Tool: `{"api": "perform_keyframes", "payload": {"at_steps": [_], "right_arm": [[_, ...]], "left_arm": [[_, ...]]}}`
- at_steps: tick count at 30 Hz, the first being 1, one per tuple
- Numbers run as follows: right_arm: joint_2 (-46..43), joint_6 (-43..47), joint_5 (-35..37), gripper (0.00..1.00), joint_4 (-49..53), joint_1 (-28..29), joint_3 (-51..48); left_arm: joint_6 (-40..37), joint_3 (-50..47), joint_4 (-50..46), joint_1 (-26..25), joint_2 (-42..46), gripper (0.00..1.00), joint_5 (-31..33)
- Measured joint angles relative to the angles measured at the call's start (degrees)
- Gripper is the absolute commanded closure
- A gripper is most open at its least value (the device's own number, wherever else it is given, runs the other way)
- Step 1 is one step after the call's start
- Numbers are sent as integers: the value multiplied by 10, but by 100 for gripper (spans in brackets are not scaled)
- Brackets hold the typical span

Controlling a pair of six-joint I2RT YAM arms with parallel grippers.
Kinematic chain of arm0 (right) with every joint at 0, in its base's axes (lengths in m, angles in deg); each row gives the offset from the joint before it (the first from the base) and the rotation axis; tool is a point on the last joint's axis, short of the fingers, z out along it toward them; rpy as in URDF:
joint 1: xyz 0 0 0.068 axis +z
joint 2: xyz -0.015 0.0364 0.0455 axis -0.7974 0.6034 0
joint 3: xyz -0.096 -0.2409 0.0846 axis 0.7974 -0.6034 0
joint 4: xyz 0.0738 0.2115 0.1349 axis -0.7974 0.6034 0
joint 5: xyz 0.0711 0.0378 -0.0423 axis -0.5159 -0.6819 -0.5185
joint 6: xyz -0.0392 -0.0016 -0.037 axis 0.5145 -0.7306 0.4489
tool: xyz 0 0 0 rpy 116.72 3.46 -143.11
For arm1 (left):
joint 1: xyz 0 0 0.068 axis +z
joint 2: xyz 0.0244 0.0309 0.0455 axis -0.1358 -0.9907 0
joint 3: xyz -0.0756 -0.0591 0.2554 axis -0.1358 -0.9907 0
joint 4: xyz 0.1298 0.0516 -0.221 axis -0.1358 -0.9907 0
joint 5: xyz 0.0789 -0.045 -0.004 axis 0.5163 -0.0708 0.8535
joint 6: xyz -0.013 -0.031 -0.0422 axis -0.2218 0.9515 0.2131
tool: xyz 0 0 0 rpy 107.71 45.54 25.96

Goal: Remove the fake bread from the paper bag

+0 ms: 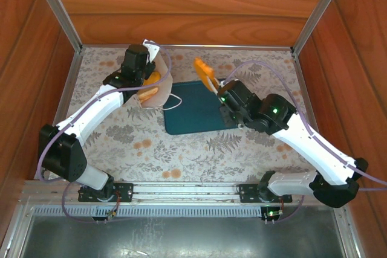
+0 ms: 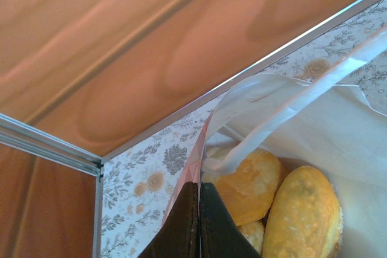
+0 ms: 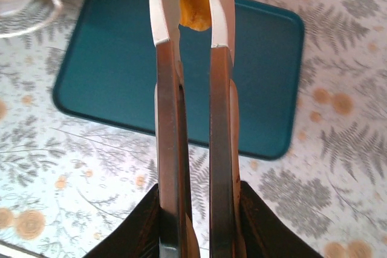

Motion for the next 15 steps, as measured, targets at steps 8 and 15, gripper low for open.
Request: {"api": "perform_keyframes", "payload": {"at_steps": [8, 15], "right_arm": [[-2, -28, 31, 83, 32, -68, -41], [52, -29, 53, 82, 30, -137, -90]], "left_arm": [[1, 0, -1, 0, 0, 100, -2], [8, 0, -1, 0, 0, 100, -5]]}}
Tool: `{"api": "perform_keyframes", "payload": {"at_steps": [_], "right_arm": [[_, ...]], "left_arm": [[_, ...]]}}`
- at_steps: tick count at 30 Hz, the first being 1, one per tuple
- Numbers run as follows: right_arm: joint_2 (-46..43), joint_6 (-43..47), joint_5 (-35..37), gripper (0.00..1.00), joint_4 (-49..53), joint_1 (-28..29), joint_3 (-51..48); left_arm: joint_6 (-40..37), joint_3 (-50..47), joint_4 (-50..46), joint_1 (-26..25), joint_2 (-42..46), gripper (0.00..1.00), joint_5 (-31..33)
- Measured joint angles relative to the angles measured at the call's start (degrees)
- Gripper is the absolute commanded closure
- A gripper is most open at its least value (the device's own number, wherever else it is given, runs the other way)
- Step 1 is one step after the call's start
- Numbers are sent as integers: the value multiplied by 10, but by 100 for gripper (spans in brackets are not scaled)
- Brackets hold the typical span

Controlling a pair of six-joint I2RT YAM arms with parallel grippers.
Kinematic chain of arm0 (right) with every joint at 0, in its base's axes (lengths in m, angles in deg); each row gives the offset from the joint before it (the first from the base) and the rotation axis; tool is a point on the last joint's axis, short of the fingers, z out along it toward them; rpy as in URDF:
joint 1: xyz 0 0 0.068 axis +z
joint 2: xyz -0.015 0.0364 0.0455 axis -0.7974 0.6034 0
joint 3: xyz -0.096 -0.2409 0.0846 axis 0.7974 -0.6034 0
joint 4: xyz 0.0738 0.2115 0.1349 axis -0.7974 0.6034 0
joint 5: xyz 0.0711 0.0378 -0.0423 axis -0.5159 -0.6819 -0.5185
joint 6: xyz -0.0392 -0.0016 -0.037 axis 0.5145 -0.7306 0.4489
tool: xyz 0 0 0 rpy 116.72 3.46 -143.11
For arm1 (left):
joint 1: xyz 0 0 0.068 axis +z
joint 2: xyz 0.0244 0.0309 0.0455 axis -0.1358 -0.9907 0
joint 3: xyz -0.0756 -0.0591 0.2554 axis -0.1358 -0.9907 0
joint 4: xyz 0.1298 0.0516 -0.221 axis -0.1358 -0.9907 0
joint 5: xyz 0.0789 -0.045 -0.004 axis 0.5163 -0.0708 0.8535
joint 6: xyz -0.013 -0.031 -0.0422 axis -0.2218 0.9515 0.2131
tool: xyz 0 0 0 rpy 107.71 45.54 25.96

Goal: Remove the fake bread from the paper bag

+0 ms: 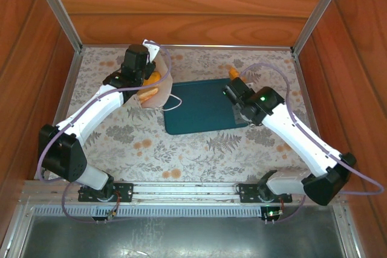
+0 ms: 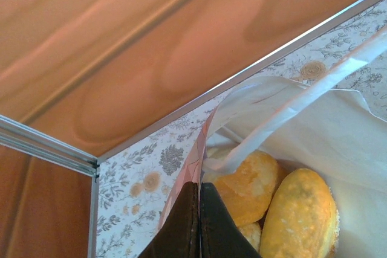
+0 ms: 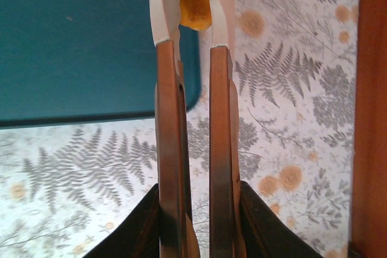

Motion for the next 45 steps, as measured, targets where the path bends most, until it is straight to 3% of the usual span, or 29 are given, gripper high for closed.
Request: {"api": "perform_keyframes", "payload": {"at_steps": [25, 36, 45], "right_arm": [[266, 14, 70, 76, -67, -47, 21], [274, 8, 43, 57, -67, -46, 30], [274, 5, 16, 54, -59, -38, 31]], "left_arm": [[2, 0, 0, 1, 0, 100, -13], [2, 0, 0, 1, 0, 100, -14], [2, 0, 0, 1, 0, 100, -14]]}}
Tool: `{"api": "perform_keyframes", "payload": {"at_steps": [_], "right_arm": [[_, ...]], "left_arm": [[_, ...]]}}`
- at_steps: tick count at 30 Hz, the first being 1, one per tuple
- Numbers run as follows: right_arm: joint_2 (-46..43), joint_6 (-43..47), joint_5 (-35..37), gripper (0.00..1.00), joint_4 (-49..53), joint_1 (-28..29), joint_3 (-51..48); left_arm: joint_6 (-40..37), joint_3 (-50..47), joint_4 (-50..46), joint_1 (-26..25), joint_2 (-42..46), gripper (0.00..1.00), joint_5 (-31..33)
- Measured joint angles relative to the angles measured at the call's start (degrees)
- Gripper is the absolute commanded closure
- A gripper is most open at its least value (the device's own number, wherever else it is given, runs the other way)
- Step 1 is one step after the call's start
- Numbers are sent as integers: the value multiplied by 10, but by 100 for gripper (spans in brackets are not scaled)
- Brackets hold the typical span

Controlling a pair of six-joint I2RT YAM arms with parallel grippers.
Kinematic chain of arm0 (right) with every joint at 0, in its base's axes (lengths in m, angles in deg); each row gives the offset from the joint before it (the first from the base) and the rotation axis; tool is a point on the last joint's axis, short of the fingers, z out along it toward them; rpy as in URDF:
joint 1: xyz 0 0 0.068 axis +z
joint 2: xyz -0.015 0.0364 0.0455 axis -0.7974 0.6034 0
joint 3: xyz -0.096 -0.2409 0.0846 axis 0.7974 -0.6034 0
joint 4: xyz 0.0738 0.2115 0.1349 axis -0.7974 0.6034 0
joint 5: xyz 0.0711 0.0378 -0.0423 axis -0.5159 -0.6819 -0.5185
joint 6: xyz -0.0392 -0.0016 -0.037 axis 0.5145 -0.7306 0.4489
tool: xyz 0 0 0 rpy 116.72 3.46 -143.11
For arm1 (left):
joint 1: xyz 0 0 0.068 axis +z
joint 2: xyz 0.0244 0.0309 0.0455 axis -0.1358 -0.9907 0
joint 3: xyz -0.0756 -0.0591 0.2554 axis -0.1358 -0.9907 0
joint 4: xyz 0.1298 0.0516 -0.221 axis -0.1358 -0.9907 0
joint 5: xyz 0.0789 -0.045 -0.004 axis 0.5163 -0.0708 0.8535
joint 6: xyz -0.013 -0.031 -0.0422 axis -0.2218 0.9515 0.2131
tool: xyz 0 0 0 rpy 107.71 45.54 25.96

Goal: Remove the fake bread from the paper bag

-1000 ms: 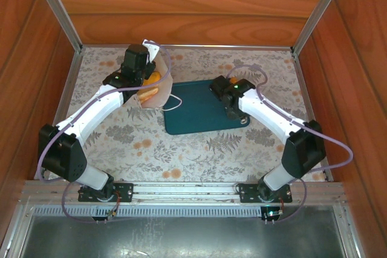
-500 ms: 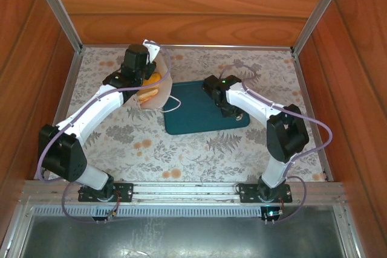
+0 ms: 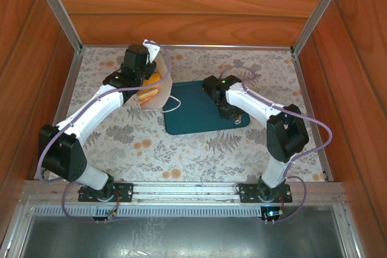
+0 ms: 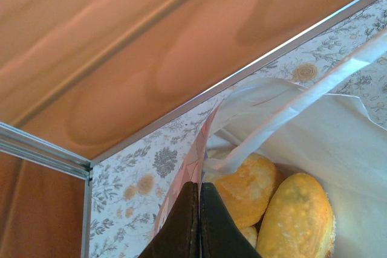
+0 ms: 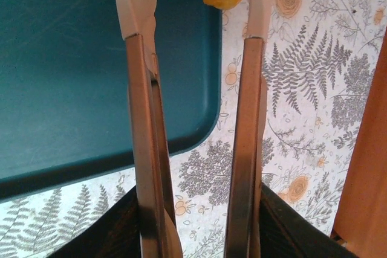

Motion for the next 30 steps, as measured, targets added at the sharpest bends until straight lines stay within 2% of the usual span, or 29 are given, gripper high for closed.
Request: {"api": "perform_keyframes", "payload": {"at_steps": [16, 26, 30], "right_arm": [[-15, 2, -48, 55, 22, 26, 27], [-128, 9, -88, 58, 24, 27, 37], [-180, 24, -125, 61, 14, 27, 38]], "left_arm": [[0, 0, 0, 0, 0, 100, 0], [-2, -1, 0, 0, 1, 100, -11], [-5, -9, 0, 0, 11, 100, -27]]}}
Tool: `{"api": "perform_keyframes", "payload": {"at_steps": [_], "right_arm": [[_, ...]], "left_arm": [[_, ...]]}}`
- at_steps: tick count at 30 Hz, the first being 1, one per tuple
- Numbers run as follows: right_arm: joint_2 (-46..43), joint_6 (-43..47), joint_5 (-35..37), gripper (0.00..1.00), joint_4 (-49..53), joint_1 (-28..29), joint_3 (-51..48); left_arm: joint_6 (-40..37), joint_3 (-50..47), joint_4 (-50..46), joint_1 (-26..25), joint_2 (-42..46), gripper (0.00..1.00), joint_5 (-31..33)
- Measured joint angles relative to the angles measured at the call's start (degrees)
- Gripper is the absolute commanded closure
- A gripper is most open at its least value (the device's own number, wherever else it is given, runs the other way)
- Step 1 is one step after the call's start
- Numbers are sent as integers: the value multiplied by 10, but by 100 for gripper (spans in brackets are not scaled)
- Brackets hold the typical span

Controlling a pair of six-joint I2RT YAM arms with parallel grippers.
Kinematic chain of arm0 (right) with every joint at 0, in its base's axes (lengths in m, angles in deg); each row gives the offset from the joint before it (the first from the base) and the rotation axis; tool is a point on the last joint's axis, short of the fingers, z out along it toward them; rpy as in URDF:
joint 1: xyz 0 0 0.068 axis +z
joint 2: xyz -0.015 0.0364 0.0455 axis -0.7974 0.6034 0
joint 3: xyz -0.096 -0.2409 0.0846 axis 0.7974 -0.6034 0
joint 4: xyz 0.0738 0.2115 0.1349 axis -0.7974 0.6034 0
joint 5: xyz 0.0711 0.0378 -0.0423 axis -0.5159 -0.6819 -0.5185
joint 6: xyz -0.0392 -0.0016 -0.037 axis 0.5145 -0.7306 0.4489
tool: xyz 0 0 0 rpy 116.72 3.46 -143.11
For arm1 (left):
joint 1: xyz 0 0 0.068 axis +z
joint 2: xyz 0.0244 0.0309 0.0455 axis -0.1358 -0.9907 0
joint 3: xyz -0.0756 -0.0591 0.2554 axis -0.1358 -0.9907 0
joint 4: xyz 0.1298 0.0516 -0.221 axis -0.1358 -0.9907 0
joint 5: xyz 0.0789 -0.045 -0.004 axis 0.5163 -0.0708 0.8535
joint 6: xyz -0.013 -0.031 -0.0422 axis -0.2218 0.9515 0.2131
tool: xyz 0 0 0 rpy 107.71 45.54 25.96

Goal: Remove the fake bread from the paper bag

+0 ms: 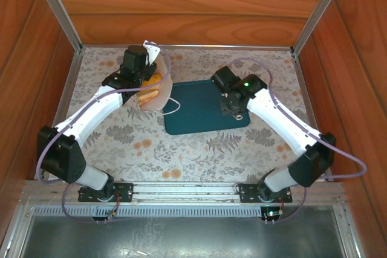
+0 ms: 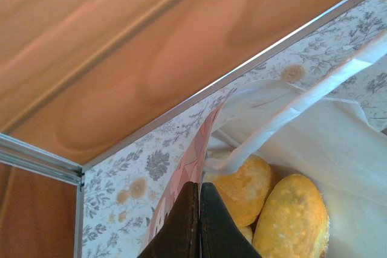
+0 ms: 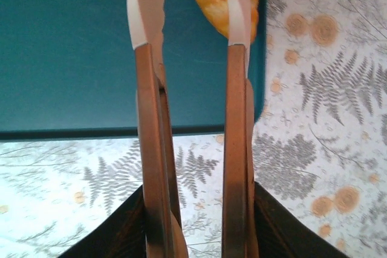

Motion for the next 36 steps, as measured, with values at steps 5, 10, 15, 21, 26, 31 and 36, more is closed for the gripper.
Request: {"api": "perform_keyframes", "payload": {"at_steps": [5, 10, 15, 21, 26, 31, 36], "right_arm": [[-81, 16, -84, 61, -44, 3, -7], [-135, 19, -174, 62, -89, 7, -7], [-124, 24, -241, 63, -118, 20, -4], [-62, 55, -269, 64, -131, 67, 23], [-33, 96, -273, 65, -148, 95, 41], [-26, 134, -273, 64, -172, 105, 42], [-10, 171, -265, 62, -200, 109, 42]], "left_arm": [[-5, -6, 0, 0, 9, 100, -16], [-11, -6, 0, 0, 12, 100, -24], [-11, -6, 0, 0, 12, 100, -29], [-13, -6, 0, 0, 12, 100, -31], [-13, -6, 0, 0, 12, 100, -32], [-13, -6, -1, 0, 12, 100, -33], [-13, -6, -2, 0, 12, 100, -34]]}}
